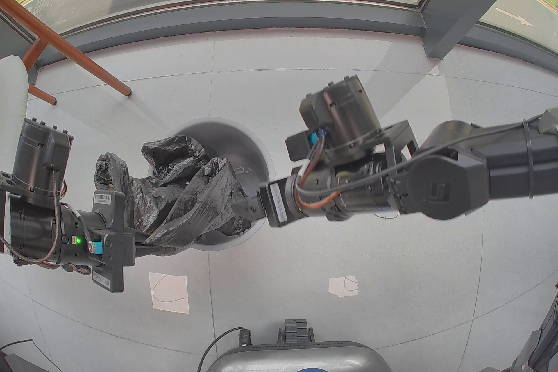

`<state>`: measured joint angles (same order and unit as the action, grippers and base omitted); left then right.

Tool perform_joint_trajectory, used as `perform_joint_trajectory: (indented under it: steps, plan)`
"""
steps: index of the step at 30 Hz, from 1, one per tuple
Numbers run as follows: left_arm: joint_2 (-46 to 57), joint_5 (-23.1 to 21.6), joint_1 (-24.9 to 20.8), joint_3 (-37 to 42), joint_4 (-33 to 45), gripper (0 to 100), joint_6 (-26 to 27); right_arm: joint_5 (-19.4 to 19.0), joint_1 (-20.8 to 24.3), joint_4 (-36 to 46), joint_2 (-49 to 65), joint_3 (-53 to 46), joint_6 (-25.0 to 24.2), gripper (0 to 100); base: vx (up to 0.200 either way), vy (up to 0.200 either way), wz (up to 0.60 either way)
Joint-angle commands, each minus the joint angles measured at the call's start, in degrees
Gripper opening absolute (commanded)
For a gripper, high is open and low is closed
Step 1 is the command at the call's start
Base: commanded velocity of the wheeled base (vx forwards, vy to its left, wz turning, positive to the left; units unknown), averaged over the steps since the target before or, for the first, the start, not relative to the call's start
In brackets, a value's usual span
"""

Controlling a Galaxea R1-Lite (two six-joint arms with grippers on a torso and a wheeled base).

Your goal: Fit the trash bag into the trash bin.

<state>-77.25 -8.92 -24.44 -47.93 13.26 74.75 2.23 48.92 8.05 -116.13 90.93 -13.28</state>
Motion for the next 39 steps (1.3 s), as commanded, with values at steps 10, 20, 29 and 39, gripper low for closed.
perform_joint_trajectory:
  steps: [10, 20, 29, 39]
  plan:
    - [-0.27, 0.75, -2.54, 1.97, 0.01, 0, -0.05, -0.21, 0.74, 4.08, -8.59, 12.78, 2.9, 100, 0.0, 0.0, 0.0]
    - [-0.36, 0.75, -2.36, 1.62, -0.96, 0, -0.66, -0.39, 2.85, 4.43, -7.53, 9.27, 2.99, 100, 0.0, 0.0, 0.0]
    - [-0.36, 1.01, -1.93, 0.91, -2.36, 0, -3.56, -0.39, 1.18, 4.0, -2.17, -2.78, 5.54, 100, 0.0, 0.0, 0.0]
    - [-0.18, 1.45, -1.22, -0.85, -2.8, 0, -6.55, -0.39, -1.81, 1.36, -0.33, -9.19, 7.56, 100, 0.0, 0.0, 0.0]
